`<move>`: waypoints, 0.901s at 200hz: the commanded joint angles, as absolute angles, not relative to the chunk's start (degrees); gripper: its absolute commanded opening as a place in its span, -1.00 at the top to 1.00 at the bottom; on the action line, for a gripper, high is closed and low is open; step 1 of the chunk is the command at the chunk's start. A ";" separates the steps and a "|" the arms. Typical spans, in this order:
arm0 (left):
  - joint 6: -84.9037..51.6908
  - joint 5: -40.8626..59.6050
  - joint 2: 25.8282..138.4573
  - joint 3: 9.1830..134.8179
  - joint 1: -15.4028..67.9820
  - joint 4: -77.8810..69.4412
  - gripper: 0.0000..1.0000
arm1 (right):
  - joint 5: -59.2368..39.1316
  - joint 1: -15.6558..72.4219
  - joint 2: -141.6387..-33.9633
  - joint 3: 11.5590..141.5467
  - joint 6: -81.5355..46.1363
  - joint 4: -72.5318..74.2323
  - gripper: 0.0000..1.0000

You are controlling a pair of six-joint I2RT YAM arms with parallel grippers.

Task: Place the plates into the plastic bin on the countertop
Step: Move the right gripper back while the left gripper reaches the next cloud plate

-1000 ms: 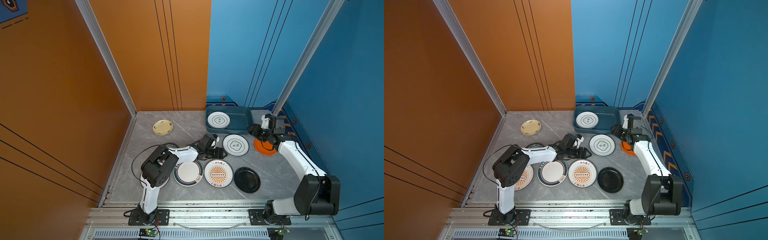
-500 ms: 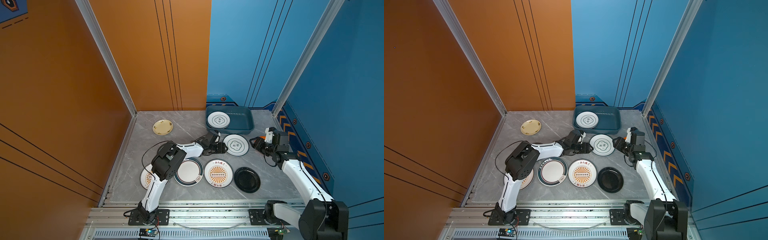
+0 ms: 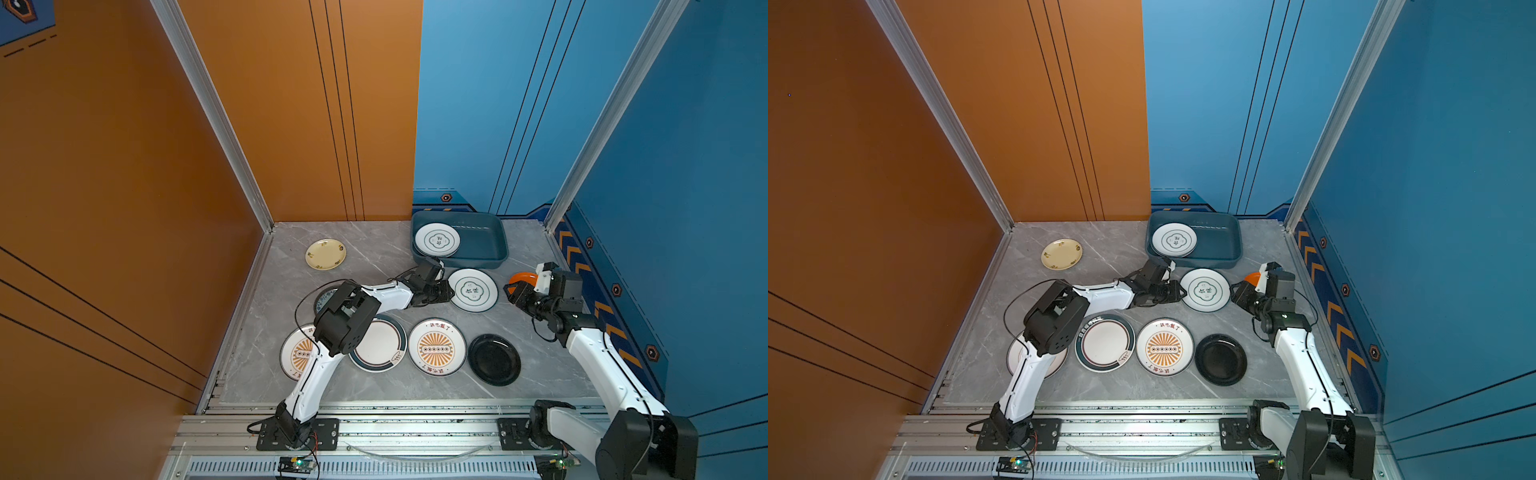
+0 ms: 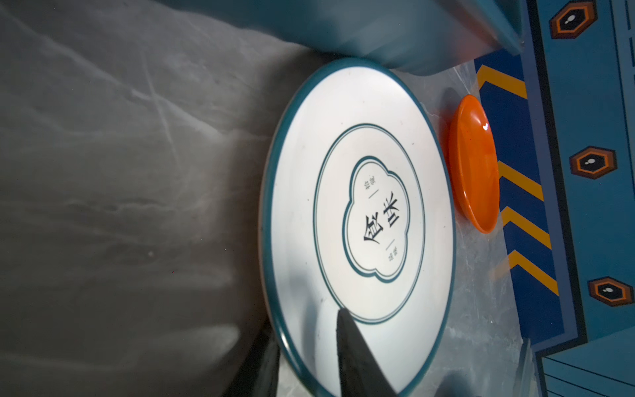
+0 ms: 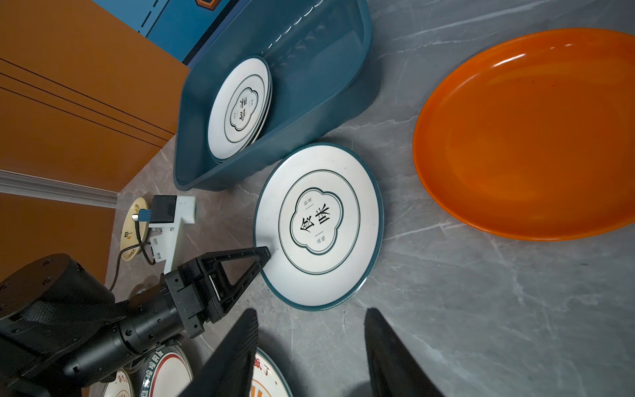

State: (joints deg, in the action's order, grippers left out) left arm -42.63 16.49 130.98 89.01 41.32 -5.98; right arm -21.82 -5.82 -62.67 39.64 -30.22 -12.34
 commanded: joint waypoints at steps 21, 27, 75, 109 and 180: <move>-43.42 17.49 133.57 90.02 40.43 -5.09 0.65 | -22.50 -6.59 -62.58 38.41 -29.53 -11.14 -0.05; -43.48 17.56 133.59 90.00 40.35 -5.25 0.70 | -22.50 -6.59 -62.69 38.19 -29.53 -11.03 -0.06; -43.24 17.64 133.10 89.06 40.17 -5.58 1.00 | -22.63 -6.63 -63.12 35.63 -29.62 -9.98 -0.05; -43.76 18.61 132.39 87.86 39.73 -6.88 1.00 | -22.41 -6.68 -62.29 33.01 -29.48 -9.28 -0.05; -46.03 24.14 124.10 78.57 37.91 -11.37 1.00 | -29.22 -7.73 -62.97 31.52 -27.86 -7.42 -0.32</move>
